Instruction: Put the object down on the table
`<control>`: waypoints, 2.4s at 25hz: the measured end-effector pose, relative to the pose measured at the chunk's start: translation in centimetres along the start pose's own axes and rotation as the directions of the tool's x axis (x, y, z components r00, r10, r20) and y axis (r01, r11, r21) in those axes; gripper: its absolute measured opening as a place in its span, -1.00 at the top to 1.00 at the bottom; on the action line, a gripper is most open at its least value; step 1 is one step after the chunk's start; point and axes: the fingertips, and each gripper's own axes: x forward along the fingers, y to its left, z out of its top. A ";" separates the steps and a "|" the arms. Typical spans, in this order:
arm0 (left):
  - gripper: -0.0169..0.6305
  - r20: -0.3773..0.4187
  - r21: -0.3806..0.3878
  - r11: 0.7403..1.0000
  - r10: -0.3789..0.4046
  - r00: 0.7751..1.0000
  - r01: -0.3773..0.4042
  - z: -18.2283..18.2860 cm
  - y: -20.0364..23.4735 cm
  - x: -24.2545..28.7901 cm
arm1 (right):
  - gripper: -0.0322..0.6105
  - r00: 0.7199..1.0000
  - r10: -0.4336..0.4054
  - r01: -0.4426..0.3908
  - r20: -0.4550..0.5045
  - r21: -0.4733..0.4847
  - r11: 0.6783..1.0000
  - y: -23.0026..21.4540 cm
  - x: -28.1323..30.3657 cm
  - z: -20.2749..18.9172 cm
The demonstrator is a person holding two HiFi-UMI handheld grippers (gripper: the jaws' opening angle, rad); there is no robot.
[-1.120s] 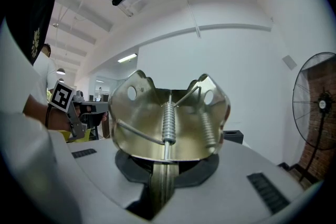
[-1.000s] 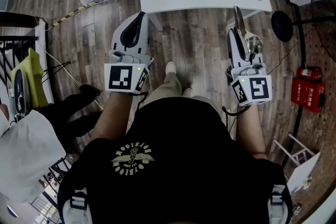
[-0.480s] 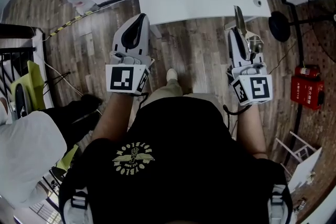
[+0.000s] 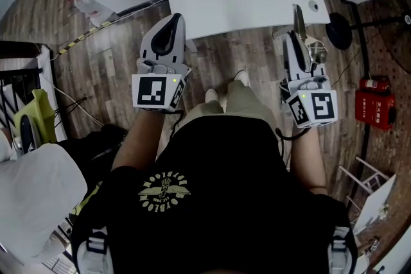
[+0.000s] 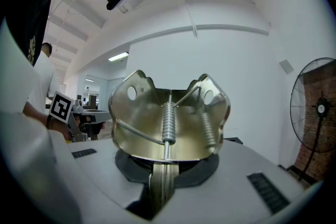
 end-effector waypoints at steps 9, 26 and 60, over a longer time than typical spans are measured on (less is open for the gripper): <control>0.93 0.000 -0.001 1.000 0.006 1.000 -0.006 0.1 0.7 1.8 | 0.76 1.000 0.007 -0.007 0.005 0.007 1.000 -1.4 1.8 0.2; 0.93 0.001 -0.007 1.000 -0.009 1.000 0.009 -0.3 0.4 9.2 | 0.76 1.000 0.017 -0.017 -0.010 0.009 1.000 -6.6 6.3 0.2; 0.93 -0.020 0.004 0.997 0.080 0.997 -0.080 -1.2 0.9 30.3 | 0.76 0.990 0.138 -0.138 -0.017 0.022 0.990 -22.6 21.6 1.0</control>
